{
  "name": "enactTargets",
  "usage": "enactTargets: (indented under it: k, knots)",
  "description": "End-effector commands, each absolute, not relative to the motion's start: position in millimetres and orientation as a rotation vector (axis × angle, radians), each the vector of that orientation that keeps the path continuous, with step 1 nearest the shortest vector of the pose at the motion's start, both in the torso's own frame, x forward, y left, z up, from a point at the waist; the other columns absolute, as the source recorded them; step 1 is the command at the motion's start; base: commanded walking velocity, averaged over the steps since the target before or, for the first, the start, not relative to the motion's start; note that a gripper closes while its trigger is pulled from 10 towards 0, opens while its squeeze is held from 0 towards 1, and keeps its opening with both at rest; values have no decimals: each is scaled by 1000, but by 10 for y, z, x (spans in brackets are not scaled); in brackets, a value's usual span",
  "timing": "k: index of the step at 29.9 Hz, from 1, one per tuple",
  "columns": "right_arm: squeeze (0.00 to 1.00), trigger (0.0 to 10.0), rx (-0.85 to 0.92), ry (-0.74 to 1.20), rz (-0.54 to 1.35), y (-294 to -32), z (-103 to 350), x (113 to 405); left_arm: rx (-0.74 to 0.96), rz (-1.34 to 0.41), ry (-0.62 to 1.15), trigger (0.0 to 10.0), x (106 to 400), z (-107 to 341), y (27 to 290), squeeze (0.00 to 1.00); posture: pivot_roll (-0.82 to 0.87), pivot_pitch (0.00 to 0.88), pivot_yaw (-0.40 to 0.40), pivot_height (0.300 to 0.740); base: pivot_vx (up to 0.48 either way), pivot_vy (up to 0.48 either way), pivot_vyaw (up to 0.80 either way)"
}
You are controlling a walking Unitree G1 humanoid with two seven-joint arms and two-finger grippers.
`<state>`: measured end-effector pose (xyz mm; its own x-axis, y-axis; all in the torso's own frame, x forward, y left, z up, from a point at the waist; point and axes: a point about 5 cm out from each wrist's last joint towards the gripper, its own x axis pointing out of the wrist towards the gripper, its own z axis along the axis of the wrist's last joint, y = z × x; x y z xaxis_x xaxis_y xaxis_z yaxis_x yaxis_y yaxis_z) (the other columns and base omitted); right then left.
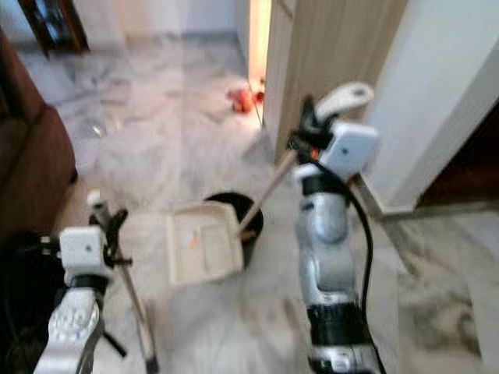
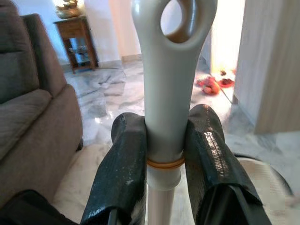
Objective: Sweep floor
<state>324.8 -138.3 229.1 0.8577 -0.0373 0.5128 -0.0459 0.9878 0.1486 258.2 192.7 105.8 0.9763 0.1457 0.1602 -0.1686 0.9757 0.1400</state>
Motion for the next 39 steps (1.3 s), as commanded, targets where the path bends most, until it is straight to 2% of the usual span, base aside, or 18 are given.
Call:
enactTargets:
  k: [1,26,39]
  knots:
    - [0,10000,195,-644,50,-1268,2508,3189,178,174,-184,10000,2575,1131,1979,0,148,32,-17,740,382,0,0]
    - [0,10000,213,-631,70,-1265,2500,3204,166,190,-189,10000,2579,1134,1966,0,152,49,-28,740,379,0,0]
    - [0,10000,205,-628,52,-1292,2491,3203,158,175,-190,10000,2557,1123,1947,0,151,61,-27,740,19,0,0]
